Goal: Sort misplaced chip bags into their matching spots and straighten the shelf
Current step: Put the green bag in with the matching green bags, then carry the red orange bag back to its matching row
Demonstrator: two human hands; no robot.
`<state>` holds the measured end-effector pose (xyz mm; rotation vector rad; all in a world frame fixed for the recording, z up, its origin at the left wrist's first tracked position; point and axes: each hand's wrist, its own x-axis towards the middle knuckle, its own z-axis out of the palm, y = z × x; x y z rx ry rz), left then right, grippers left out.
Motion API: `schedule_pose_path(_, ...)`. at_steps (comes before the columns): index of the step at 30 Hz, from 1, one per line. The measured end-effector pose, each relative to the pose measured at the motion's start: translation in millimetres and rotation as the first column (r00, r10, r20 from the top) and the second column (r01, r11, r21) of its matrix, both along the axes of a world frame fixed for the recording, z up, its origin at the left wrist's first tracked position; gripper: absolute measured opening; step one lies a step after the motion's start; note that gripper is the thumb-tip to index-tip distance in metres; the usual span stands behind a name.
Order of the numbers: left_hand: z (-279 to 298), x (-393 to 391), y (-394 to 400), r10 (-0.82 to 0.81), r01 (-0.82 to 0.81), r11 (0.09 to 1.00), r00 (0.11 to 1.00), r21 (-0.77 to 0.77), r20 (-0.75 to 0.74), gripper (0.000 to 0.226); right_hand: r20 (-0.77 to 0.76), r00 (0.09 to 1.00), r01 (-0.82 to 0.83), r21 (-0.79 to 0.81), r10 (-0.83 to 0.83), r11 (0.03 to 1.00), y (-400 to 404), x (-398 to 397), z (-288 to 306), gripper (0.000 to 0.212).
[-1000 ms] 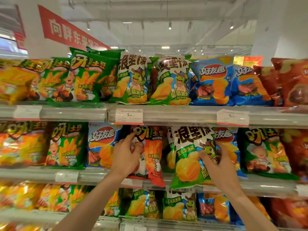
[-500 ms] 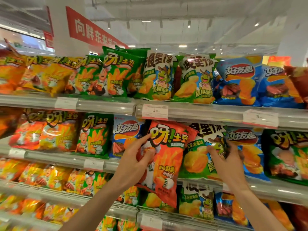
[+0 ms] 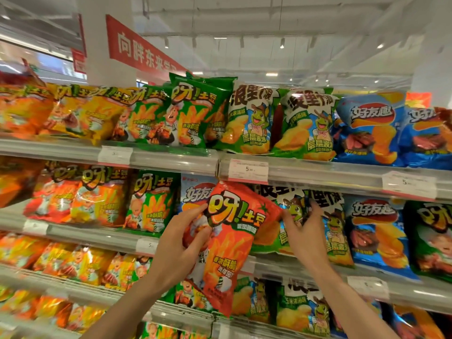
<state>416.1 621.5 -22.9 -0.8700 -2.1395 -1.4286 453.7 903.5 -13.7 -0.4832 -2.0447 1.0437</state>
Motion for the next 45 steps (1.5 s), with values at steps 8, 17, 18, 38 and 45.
schedule_pose_path(8,-2,-8,-23,0.017,-0.021,0.996,0.999,-0.086,-0.051,0.047,0.188,0.967,0.071,0.451,-0.173,0.89,-21,-43,-23,0.076)
schedule_pose_path(17,-11,-16,-12,0.082,-0.082,0.996,0.997,0.026,0.007,0.046,0.091,0.996,-0.042,0.371,0.008,0.928,-4,-12,-17,0.058)
schedule_pose_path(18,-13,-15,-7,0.085,-0.086,0.995,0.996,0.045,0.02,0.046,0.09,0.996,-0.057,0.341,0.028,0.938,-6,-5,-14,0.058)
schedule_pose_path(38,-18,37,7,0.039,-0.08,0.985,0.967,0.151,0.252,0.053,0.251,0.807,-0.463,-0.292,0.534,0.837,-78,48,-21,0.107)
schedule_pose_path(45,-10,25,-88,0.016,-0.075,0.978,0.957,0.195,0.289,0.037,0.156,0.759,-0.571,-0.307,0.632,0.762,-165,22,-18,0.088)
